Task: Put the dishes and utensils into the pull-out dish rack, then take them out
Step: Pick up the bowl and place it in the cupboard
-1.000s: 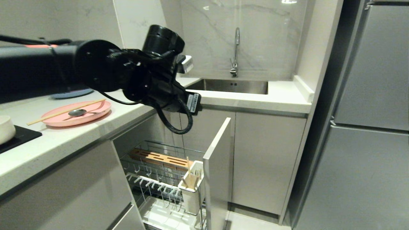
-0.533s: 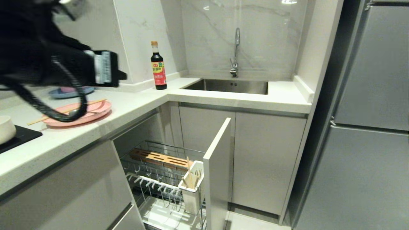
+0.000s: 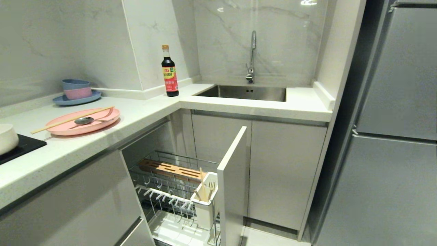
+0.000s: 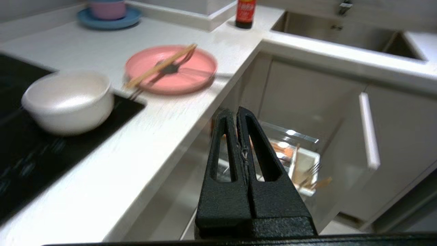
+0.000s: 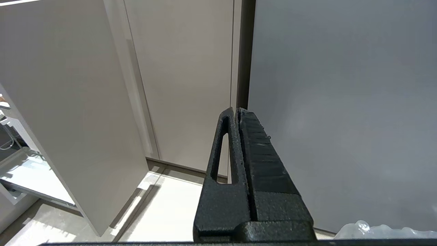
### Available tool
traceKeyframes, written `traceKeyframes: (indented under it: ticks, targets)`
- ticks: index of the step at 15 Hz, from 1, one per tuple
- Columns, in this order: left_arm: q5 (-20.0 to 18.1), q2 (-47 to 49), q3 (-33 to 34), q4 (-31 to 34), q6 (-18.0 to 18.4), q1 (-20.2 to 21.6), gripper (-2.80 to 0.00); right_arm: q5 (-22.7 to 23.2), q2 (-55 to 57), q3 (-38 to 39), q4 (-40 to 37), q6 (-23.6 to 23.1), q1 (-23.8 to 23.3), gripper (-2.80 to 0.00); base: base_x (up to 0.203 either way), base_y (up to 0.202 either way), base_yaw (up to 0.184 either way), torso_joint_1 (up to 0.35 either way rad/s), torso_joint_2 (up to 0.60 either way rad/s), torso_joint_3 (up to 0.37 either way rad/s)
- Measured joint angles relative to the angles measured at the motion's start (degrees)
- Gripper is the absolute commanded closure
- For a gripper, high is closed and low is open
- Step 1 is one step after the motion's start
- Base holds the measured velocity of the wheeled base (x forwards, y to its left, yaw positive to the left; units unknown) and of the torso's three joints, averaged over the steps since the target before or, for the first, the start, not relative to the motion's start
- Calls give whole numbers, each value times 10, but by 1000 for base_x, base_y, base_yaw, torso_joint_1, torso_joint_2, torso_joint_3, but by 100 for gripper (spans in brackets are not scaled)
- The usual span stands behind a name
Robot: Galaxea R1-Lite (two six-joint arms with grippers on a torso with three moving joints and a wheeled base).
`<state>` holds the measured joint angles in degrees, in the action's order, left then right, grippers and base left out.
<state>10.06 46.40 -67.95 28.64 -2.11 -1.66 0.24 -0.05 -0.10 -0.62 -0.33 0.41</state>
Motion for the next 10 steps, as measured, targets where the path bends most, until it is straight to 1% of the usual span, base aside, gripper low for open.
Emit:
traceKeyframes:
  ticks: [2,3,6,8,10]
  targets:
    - [-9,-93,113,-32,19,12,0,0,0,0,0,0,0,0,0,0,0,0,0,0]
    - [-15,-139,177,-57,28,16,0,0,0,0,0,0,0,0,0,0,0,0,0,0]
    - [-39,-269,337,-139,54,23,0,0,0,0,0,0,0,0,0,0,0,0,0,0]
    - [-49,-322,434,-198,55,24,0,0,0,0,0,0,0,0,0,0,0,0,0,0]
    - [-65,-372,515,-254,68,21,0,0,0,0,0,0,0,0,0,0,0,0,0,0]
